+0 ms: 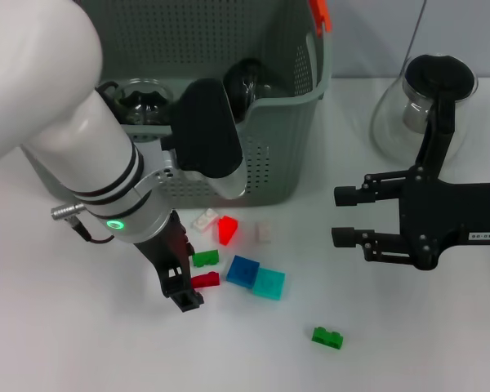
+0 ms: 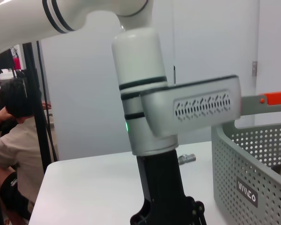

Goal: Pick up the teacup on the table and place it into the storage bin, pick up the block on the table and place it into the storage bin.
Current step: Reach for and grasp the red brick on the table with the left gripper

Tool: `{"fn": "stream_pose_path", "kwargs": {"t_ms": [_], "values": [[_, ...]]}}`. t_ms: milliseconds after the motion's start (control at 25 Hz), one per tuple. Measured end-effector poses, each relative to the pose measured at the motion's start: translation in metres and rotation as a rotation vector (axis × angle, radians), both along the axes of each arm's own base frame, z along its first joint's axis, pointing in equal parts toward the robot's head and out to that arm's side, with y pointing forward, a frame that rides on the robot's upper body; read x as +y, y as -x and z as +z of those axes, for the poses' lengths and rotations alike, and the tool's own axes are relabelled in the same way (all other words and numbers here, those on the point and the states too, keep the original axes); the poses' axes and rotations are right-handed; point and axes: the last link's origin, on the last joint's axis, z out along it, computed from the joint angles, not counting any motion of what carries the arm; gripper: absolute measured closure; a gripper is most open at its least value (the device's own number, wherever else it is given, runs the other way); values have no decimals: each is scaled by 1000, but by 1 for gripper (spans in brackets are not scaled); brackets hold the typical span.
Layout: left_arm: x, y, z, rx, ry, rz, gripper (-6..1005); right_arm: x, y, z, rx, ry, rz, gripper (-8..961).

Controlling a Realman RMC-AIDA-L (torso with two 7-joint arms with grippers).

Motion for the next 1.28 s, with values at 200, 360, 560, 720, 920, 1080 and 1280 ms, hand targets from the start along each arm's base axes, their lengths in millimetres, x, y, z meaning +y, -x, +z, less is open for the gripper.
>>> {"fn": "stream_pose_path", "kwargs": {"t_ms": [200,360,560,720,920,1080,1280], "values": [[0,2,-5,5,1,2,253,0,0,0,1,2,1,418],[0,3,-8,6,-6,2,287,0,0,0,3,2,-1,418],[-3,6,-16,33,-9,-19,450,0,0,1,4,0,-1,418],[-3,9,-22,66,-23,-30,463,0,1,1,5,0,1,419],[-3,11,-23,72,-29,-31,503,0,1,1,6,0,2,419],[-4,13,-25,81,-21,-27,540,0,1,1,7,0,3,418],[-4,14,-26,81,-24,-28,586,0,1,2,6,-1,4,418]]}}
